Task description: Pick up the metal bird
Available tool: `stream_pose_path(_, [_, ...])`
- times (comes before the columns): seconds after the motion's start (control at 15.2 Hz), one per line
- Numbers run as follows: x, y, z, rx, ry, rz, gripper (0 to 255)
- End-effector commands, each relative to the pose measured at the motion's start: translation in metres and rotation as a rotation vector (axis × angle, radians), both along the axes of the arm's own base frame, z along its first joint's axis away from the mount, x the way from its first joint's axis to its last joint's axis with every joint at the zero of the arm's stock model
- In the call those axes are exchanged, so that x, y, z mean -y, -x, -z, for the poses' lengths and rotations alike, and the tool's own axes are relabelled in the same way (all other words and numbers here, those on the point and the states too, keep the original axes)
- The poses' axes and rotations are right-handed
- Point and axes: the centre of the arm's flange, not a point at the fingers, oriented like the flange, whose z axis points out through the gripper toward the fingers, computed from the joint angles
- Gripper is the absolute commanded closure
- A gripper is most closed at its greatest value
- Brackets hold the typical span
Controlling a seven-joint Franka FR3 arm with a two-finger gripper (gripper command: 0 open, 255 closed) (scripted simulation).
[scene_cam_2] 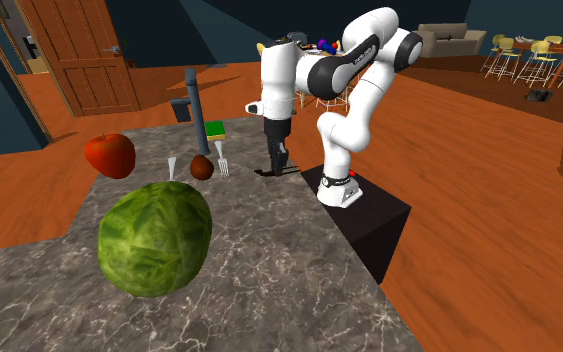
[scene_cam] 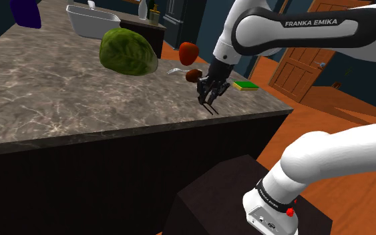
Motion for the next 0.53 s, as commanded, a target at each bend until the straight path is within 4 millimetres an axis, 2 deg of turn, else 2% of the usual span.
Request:
stream_pose_path(0.0, [0.000,0.000,-0.010,-0.001,-0.001,0.000,255])
stream_pose_path(0.46, [0.000,0.000,-0.047,-0.001,-0.001,0.000,255])
